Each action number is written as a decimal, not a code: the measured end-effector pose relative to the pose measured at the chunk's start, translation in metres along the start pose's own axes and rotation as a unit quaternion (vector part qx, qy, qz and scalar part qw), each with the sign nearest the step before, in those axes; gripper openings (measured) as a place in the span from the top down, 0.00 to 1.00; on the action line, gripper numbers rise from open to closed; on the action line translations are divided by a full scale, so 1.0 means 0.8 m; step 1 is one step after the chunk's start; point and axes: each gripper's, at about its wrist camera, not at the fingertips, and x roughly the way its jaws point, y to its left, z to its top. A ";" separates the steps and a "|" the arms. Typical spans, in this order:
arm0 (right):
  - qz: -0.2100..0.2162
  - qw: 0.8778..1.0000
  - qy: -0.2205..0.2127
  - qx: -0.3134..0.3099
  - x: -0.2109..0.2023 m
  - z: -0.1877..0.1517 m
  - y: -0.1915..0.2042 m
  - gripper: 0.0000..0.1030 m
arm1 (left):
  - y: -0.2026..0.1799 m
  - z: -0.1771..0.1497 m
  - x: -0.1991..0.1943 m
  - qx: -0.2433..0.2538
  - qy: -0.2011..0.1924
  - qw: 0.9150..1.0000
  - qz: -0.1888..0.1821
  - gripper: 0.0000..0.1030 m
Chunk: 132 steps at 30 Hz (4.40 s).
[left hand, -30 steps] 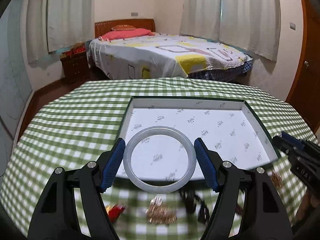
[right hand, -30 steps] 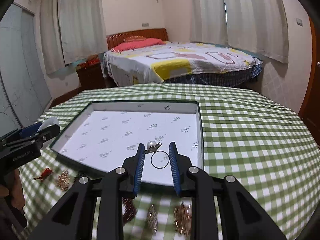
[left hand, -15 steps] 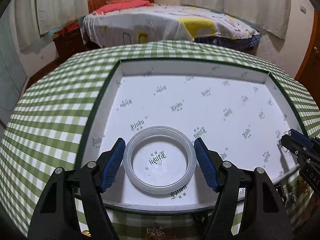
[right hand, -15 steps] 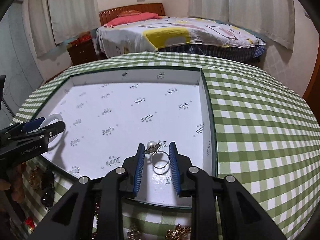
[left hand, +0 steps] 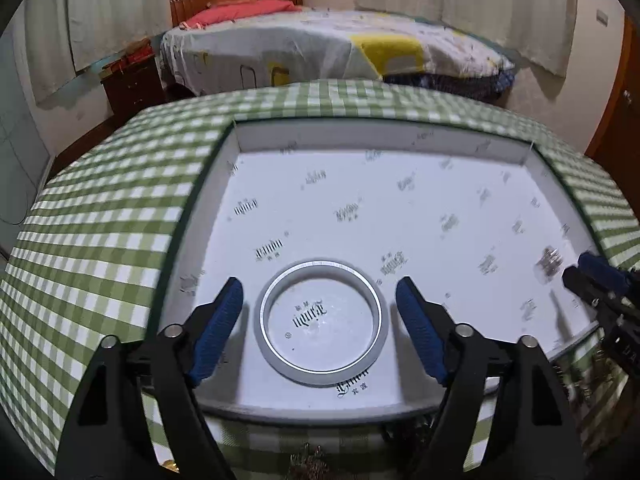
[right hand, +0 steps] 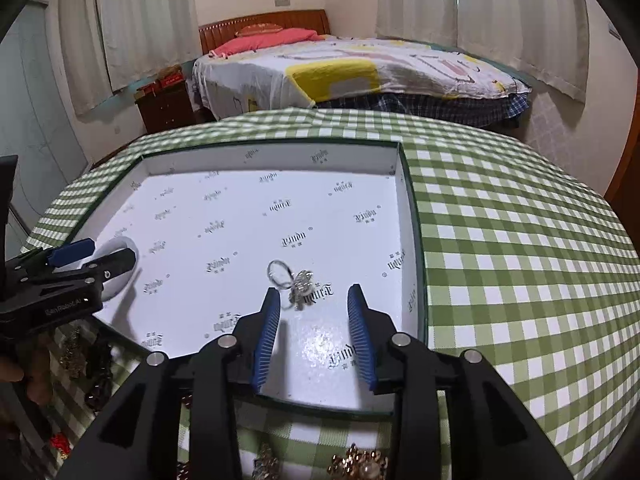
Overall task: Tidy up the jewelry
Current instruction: 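Carry the bangle into the green box with the left tool while the right tool drops the ring there, then open both tools and withdraw them from the box toward the jewelry, then grasp the pearl necklace with the right tool while the left tool grasps the red tassel charm, then carry the pearl necklace into the box with the right tool while the left tool places the red charm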
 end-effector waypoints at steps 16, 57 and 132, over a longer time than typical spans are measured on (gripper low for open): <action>0.009 0.999 -0.051 -0.012 -0.089 -0.049 0.029 0.65 | 0.010 -0.062 -0.135 -0.038 -0.095 0.995 0.016 0.24; 0.052 0.996 0.000 -0.073 -0.084 -0.145 0.139 0.48 | 0.085 -0.193 -0.186 -0.083 -0.059 0.993 0.066 0.24; 0.035 0.996 -0.085 -0.017 -0.138 -0.090 0.057 0.75 | -0.017 -0.124 -0.178 -0.002 -0.094 0.994 -0.048 0.79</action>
